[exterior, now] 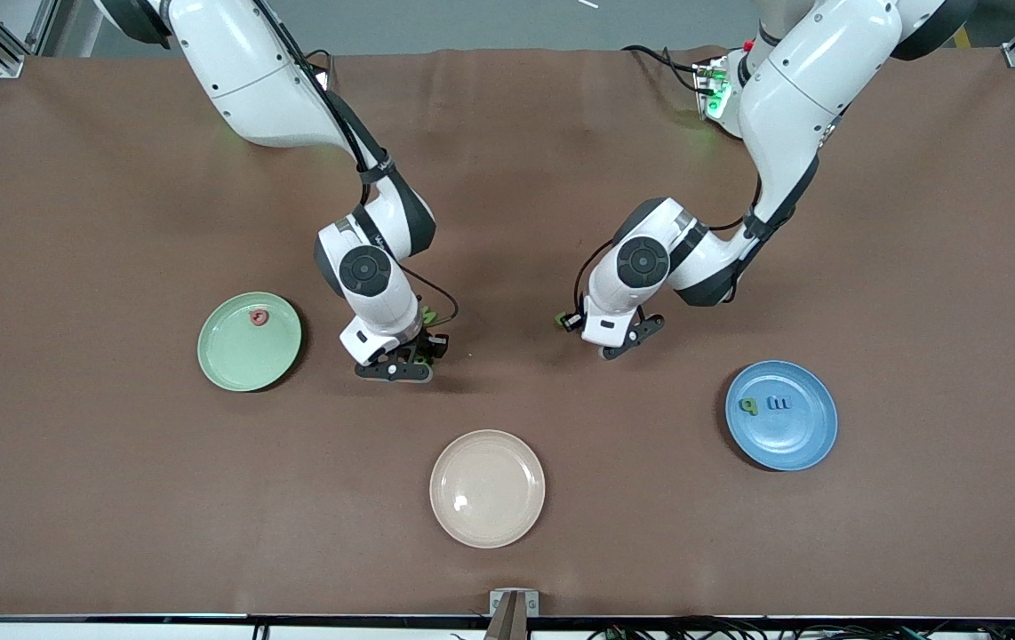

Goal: Sort upper and lower case letters into plates
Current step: 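Grasp the green B with the right gripper while the left gripper lifts x, then place the B on the green plate while the left gripper places x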

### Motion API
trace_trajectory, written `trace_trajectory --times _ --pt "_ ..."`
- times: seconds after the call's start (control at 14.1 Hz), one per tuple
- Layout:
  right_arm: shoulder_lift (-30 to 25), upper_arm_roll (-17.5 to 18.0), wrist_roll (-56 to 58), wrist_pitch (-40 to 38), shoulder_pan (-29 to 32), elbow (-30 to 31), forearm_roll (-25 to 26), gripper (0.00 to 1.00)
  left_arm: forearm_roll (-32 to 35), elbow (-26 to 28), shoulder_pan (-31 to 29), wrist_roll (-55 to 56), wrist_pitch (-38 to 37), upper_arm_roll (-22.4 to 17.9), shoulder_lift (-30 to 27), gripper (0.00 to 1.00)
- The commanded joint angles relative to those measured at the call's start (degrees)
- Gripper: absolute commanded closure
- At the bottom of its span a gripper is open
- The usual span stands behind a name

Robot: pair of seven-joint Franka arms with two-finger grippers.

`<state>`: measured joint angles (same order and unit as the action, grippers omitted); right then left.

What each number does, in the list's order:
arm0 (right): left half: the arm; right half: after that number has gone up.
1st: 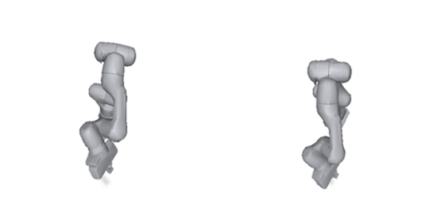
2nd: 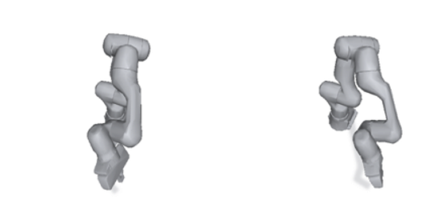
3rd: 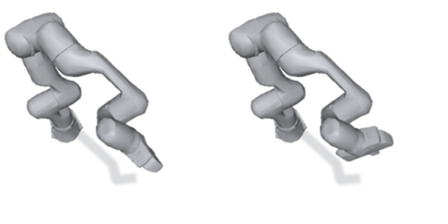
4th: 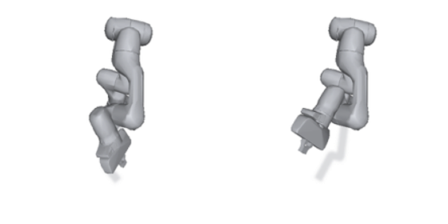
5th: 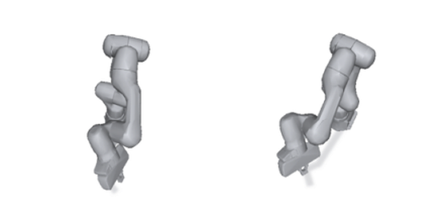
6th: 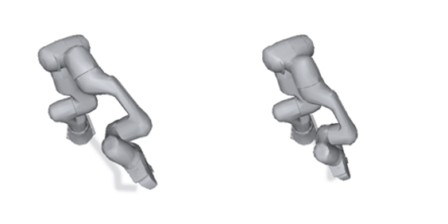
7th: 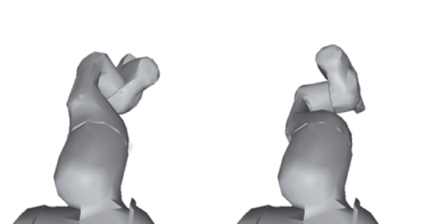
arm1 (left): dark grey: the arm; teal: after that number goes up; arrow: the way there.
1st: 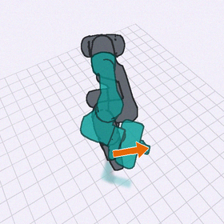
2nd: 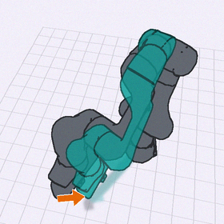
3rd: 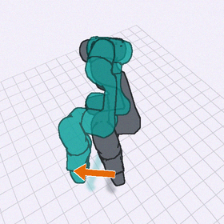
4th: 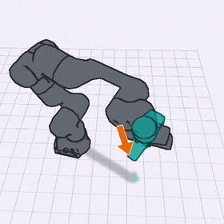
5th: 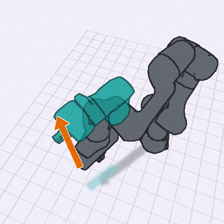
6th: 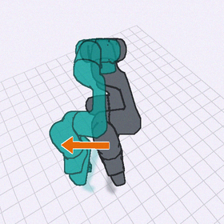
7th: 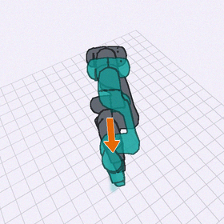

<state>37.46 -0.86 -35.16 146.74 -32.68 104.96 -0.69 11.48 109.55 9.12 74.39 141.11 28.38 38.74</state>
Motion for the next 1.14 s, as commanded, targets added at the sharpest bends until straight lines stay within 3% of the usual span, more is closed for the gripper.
trace_trajectory --times 0.0,0.28,0.43,0.78,1.06 --pt "0.7 0.2 0.0 0.0 0.6 -1.0 1.2 0.69 1.0 0.4 0.6 2.2 0.2 -0.2 0.5 0.64" --pt "0.7 0.2 0.0 -0.1 0.9 -1.1 1.2 0.97 0.9 0.3 0.8 2.7 0.1 -0.2 0.4 0.92" --pt "0.2 0.0 0.9 -0.6 1.7 -1.1 1.2 1.00 0.9 -0.1 0.4 2.3 0.1 -0.2 0.1 1.00" --pt "-6.6 0.2 17.5 -14.3 11.0 -0.1 0.9 1.00 1.0 -1.4 -1.6 0.4 0.0 -1.0 -2.3 1.00" --pt "-13.5 0.2 33.1 -19.7 20.0 5.4 0.3 1.00 1.1 -6.3 -7.0 -9.3 -6.7 -1.0 -3.5 1.00"
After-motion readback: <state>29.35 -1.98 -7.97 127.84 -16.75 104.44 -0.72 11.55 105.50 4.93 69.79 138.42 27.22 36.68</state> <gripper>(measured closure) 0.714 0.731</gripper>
